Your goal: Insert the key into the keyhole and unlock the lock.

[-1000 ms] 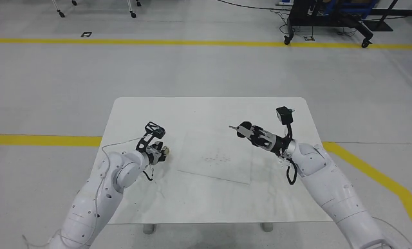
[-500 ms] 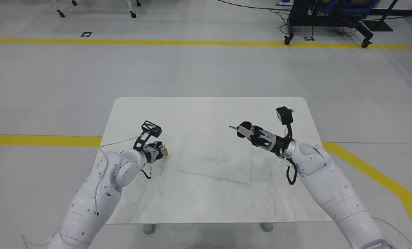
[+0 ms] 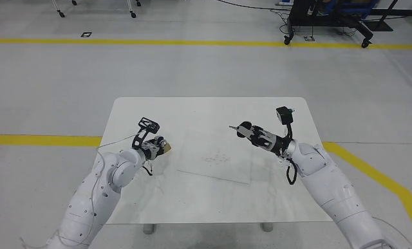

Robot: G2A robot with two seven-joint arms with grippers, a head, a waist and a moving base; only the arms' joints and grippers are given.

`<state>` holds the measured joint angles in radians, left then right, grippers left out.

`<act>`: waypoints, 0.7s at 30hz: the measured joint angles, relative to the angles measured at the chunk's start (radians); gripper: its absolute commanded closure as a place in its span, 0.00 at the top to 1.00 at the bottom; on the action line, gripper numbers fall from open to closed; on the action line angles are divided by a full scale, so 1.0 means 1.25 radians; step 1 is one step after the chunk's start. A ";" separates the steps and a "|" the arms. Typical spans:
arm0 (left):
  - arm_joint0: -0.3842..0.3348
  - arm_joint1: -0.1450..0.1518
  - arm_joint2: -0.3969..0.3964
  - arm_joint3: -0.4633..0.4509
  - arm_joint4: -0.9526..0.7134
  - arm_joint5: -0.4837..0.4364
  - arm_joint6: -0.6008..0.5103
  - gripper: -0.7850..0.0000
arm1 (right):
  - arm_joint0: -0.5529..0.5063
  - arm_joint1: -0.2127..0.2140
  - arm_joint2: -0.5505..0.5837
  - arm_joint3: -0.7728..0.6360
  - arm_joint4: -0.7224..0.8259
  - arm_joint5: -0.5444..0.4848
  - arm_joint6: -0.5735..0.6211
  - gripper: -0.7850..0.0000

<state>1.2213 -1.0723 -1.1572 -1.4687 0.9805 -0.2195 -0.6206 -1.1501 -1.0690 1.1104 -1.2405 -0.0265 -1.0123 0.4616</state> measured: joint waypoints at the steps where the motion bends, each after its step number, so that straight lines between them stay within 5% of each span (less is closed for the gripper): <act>1: 0.001 0.000 0.000 -0.001 -0.001 -0.001 0.001 0.00 | 0.000 0.000 0.000 0.000 0.000 0.000 0.000 0.00; 4: 0.006 -0.003 -0.020 0.003 -0.082 -0.044 0.008 0.00 | -0.003 -0.001 -0.003 -0.008 -0.001 0.010 -0.004 0.00; 9: -0.060 -0.009 -0.062 0.116 -0.470 -0.152 -0.148 0.00 | 0.012 -0.019 -0.040 -0.009 0.024 0.074 -0.051 0.00; 15: -0.173 -0.033 -0.024 0.278 -0.849 -0.175 -0.329 0.00 | 0.069 -0.053 -0.121 0.041 0.095 0.080 -0.072 0.00; 21: -0.194 -0.038 -0.010 0.306 -0.923 -0.169 -0.361 0.00 | 0.097 -0.067 -0.146 0.068 0.096 0.089 -0.079 0.00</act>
<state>0.9787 -1.1199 -1.1703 -1.0859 -0.1727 -0.4312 -1.0716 -1.0293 -1.1527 0.9281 -1.1560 0.0940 -0.9009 0.3633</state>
